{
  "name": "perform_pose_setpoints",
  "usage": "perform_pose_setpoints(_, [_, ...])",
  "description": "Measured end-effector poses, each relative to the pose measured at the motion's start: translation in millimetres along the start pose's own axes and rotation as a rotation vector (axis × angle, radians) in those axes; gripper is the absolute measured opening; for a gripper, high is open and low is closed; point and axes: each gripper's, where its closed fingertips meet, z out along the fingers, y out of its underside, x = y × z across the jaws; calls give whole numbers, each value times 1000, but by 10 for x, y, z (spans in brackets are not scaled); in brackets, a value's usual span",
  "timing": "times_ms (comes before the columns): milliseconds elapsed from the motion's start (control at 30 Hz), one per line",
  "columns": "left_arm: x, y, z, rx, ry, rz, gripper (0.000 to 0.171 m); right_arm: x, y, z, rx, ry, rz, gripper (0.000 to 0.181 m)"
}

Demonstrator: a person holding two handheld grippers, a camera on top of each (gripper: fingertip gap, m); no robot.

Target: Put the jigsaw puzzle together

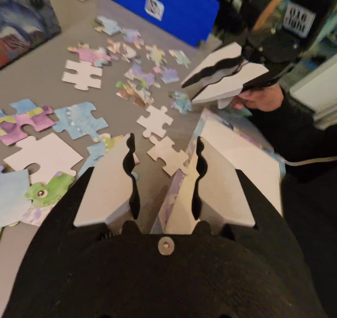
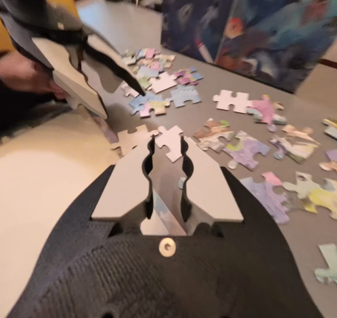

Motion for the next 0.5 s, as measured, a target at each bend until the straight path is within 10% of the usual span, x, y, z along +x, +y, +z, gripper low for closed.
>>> perform_pose_setpoints(500, [230, 622, 256, -439, -175, 313, 52, -30, -103, -38, 122, -7, 25, 30])
